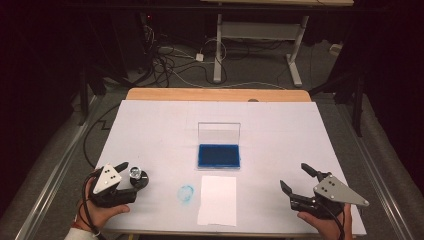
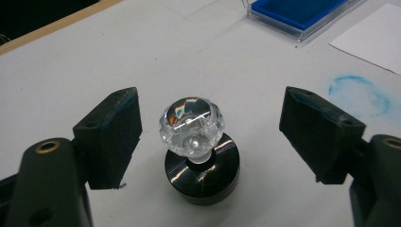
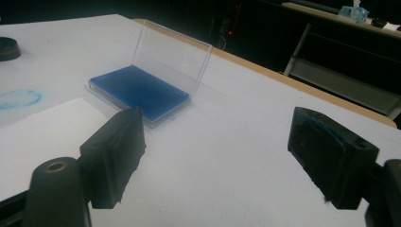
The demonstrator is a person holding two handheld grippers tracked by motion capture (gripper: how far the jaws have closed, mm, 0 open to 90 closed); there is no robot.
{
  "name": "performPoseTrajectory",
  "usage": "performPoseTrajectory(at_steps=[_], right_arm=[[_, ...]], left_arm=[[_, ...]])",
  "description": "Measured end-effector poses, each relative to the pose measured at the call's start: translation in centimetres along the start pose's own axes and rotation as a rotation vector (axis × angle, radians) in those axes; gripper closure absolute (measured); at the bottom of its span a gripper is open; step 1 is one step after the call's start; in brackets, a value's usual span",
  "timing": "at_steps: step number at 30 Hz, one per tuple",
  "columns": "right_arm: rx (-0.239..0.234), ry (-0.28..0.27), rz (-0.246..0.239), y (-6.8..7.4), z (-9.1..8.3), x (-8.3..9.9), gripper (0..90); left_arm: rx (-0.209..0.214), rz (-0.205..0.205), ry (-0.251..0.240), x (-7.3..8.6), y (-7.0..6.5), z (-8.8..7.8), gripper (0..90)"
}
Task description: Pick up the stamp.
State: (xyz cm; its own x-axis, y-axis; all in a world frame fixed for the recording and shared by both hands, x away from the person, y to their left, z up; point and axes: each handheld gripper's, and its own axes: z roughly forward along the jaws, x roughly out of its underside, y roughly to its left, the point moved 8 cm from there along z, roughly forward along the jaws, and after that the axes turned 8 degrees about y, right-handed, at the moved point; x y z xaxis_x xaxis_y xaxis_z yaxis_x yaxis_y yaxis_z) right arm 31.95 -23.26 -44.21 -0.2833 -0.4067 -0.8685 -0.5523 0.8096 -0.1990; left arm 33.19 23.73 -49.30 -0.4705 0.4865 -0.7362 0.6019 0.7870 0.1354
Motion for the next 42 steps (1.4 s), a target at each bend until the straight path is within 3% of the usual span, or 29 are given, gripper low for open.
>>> performPoseTrajectory(at_steps=[5, 16, 18, 21, 24, 29, 31, 35, 42], right_arm=[[0.000, 0.016, -0.002, 0.1, 0.4, 0.2, 20.8], [-0.031, 0.041, -0.060, 1.1, 2.1, -0.1, 21.5], [-0.031, 0.050, -0.063, 1.1, 2.5, -0.1, 21.5], [-0.034, 0.067, -0.066, 1.1, 2.9, 0.1, 21.6], [-0.035, 0.076, -0.075, 1.3, 3.1, 0.2, 21.9], [-0.032, 0.094, -0.082, 1.3, 3.4, 0.6, 22.3], [-0.029, 0.097, -0.086, 1.4, 3.4, 0.6, 22.5], [-0.020, 0.104, -0.088, 1.3, 3.3, 0.9, 22.7], [0.002, 0.120, -0.082, 0.9, 3.1, 1.4, 24.0]], left_arm=[[0.005, -0.007, 0.010, 0.2, 0.2, -0.3, 19.5], [0.069, -0.003, 0.137, 1.3, 0.2, -1.5, 19.5], [0.089, -0.004, 0.168, 1.2, 0.4, -1.6, 19.9], [0.085, -0.003, 0.233, 0.7, 1.3, -1.6, 21.6], [0.121, -0.011, 0.230, -0.4, 2.0, -1.5, 21.6], [0.145, 0.021, 0.292, -1.4, 2.2, -0.4, 23.8], [0.143, 0.035, 0.339, -1.0, 2.1, 0.9, 25.4], [0.148, 0.034, 0.375, -0.5, 2.2, 1.8, 30.0], [0.173, 0.063, 0.368, -0.9, 1.7, 2.0, 41.9]])
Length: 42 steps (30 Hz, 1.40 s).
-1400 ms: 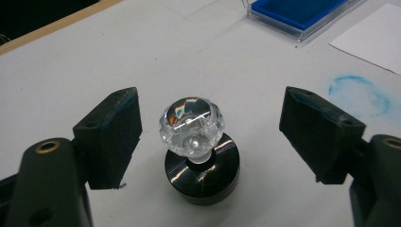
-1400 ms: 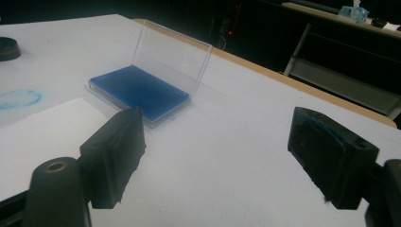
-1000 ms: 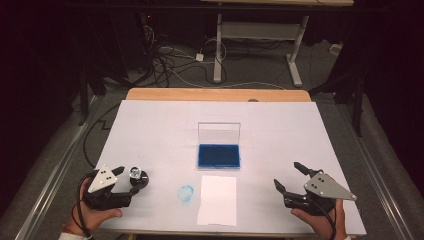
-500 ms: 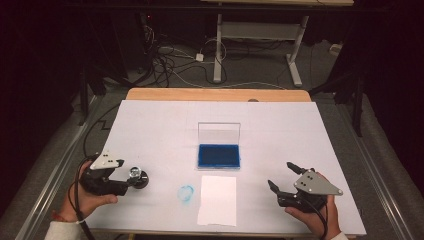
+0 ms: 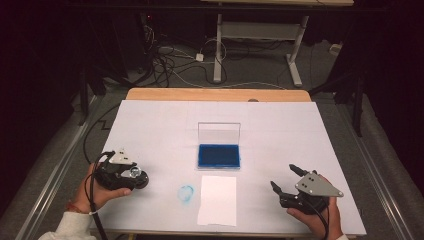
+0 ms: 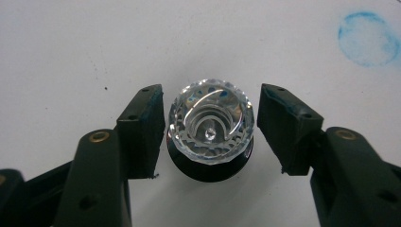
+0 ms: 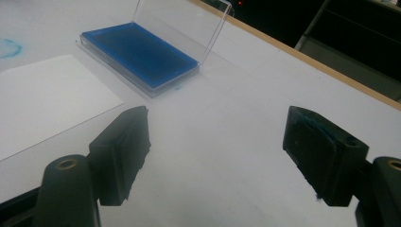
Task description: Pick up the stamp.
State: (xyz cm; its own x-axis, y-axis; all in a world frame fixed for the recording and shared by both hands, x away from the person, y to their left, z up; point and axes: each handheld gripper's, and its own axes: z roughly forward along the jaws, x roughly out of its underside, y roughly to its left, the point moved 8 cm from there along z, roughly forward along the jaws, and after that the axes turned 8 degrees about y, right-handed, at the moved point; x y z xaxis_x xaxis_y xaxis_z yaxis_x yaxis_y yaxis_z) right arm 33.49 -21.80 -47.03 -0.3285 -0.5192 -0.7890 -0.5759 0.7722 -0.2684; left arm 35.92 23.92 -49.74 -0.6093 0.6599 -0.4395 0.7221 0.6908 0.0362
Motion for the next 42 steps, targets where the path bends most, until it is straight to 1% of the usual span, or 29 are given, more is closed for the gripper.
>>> performPoseTrajectory(at_steps=[1, 3, 4, 6, 7, 8, 9, 10, 17, 20, 26, 31, 33, 37, 38, 42], right_arm=[[0.000, 0.000, 0.000, 0.00, 0.00, 0.00, 24.0], [0.007, 0.000, -0.006, -0.02, -0.09, 0.04, 24.1], [0.010, -0.002, -0.009, 0.02, -0.15, 0.00, 24.2], [0.012, -0.002, -0.016, 0.09, -0.20, -0.03, 24.2], [0.012, -0.002, -0.016, 0.09, -0.20, -0.03, 24.2], [0.019, 0.001, -0.015, 0.12, -0.18, 0.01, 25.3], [0.020, 0.008, -0.016, 0.17, -0.15, 0.06, 25.7], [0.026, 0.009, -0.023, 0.15, -0.15, 0.07, 25.8], [0.027, 0.011, -0.032, 0.30, -0.10, 0.05, 25.8], [0.023, 0.013, -0.029, 0.36, -0.07, 0.07, 25.8], [0.025, 0.013, -0.030, 0.36, -0.08, 0.07, 25.5], [0.025, 0.014, -0.030, 0.32, -0.02, 0.10, 25.7], [0.027, 0.016, -0.030, 0.29, 0.01, 0.13, 27.2], [0.032, 0.005, -0.023, 0.16, -0.16, 0.02, 28.4], [0.030, 0.003, -0.022, 0.19, -0.16, 0.01, 28.2], [0.028, 0.002, -0.024, 0.20, -0.16, -0.02, 27.3]], left_arm=[[0.003, 0.001, -0.001, -0.01, -0.03, -0.04, 41.9], [-0.008, 0.001, 0.004, 0.01, 0.03, 0.01, 46.4], [-0.005, 0.004, 0.002, 0.00, 0.00, 0.02, 49.1], [-0.013, -0.001, -0.005, -0.07, 0.06, -0.03, 51.4], [-0.010, 0.002, -0.012, -0.11, 0.03, -0.12, 51.4], [-0.011, 0.005, -0.004, -0.09, 0.02, -0.11, 53.7], [-0.011, 0.005, -0.004, -0.09, 0.02, -0.11, 54.1], [-0.013, 0.005, 0.000, -0.06, 0.05, -0.08, 54.3], [-0.009, 0.003, -0.009, -0.08, 0.12, 0.03, 54.6], [0.003, -0.002, -0.017, -0.02, 0.18, 0.07, 54.6], [-0.004, -0.002, -0.019, -0.03, 0.14, 0.12, 54.3], [0.004, 0.000, -0.018, 0.06, 0.16, 0.31, 54.0], [-0.005, 0.006, -0.013, 0.06, 0.15, 0.42, 53.8], [-0.002, 0.004, -0.012, 0.07, 0.16, 0.43, 54.2], [-0.011, 0.014, -0.008, 0.07, 0.14, 0.40, 54.3], [-0.017, 0.000, -0.014, -0.09, 0.07, 0.41, 54.5]])
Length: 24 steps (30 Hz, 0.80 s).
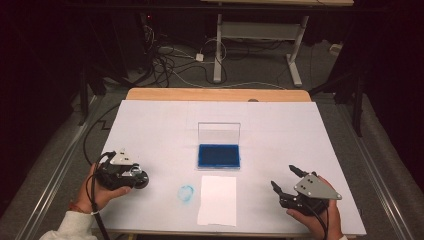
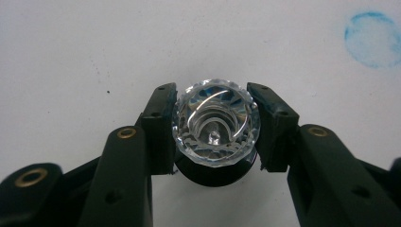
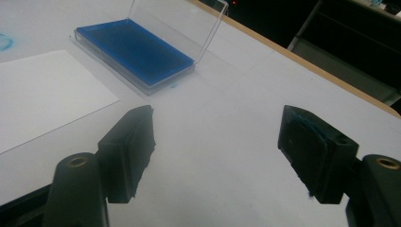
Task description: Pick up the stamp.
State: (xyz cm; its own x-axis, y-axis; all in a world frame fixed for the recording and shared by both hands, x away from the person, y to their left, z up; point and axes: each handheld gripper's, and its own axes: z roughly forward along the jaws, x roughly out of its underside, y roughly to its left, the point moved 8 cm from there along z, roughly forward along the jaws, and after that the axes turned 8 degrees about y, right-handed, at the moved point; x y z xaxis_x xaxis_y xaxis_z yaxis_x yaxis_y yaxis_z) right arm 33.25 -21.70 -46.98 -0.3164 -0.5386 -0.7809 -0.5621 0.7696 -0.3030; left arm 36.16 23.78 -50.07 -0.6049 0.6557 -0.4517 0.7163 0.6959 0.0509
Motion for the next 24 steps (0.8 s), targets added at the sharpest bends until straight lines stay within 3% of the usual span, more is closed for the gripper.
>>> performPoseTrajectory(at_steps=[5, 17, 24], right_arm=[[-0.003, 0.009, -0.001, 0.0, 0.1, 0.1, 25.7], [0.000, 0.011, 0.001, 0.0, 0.1, 0.3, 24.0], [0.004, 0.012, 0.002, -0.1, -0.1, 0.4, 23.3]], left_arm=[[-0.011, -0.013, -0.019, -0.4, 0.0, -0.1, 54.6], [-0.035, -0.021, -0.131, -2.0, -0.4, -1.9, 54.6], [-0.039, -0.010, -0.155, -2.7, -0.6, -2.3, 54.7]])
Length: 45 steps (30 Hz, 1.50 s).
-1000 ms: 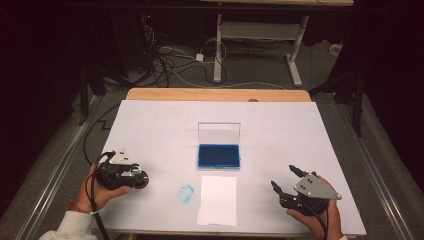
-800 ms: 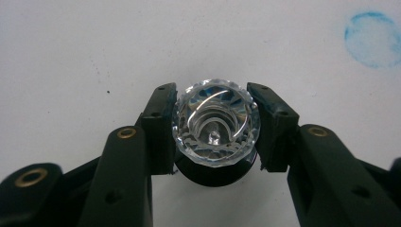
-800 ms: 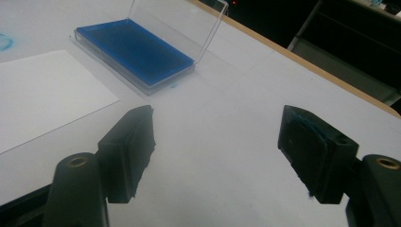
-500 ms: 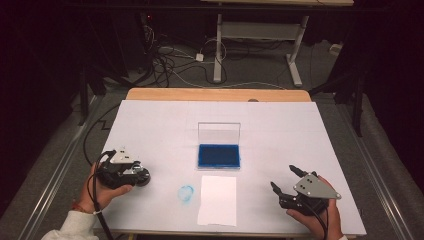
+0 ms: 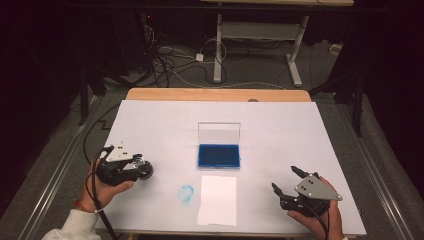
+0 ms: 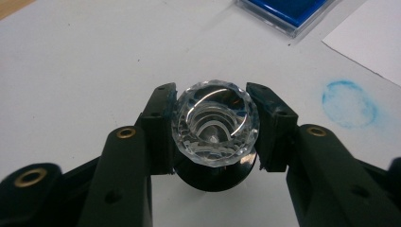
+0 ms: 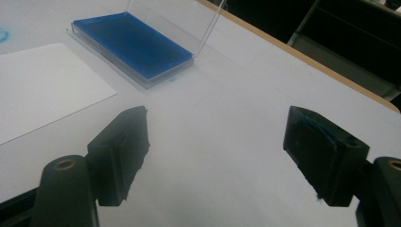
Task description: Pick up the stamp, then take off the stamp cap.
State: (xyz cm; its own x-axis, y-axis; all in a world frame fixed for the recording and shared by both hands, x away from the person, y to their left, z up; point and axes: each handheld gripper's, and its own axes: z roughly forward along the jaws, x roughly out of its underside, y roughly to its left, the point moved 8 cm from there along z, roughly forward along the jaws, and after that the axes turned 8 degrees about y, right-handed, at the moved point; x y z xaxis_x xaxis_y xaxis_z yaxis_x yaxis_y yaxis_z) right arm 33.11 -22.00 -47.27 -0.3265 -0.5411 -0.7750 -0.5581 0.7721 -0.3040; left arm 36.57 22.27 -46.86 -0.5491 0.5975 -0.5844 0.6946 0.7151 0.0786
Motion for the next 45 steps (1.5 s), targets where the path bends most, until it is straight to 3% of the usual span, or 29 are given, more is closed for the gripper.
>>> performPoseTrajectory(at_steps=[16, 34, 45], right_arm=[[0.004, -0.007, 0.011, -0.2, 0.2, -0.1, 20.2], [-0.005, -0.001, 0.000, 0.3, 0.6, -0.1, 17.2], [-0.016, 0.007, -0.014, 0.5, 1.3, -0.6, 16.8]], left_arm=[[0.006, 0.000, -0.065, -1.8, -0.1, 0.0, 54.7], [0.029, 0.055, -0.088, -4.0, -1.5, 0.6, 54.7], [0.073, 0.076, -0.121, -6.4, -2.6, 1.2, 54.7]])
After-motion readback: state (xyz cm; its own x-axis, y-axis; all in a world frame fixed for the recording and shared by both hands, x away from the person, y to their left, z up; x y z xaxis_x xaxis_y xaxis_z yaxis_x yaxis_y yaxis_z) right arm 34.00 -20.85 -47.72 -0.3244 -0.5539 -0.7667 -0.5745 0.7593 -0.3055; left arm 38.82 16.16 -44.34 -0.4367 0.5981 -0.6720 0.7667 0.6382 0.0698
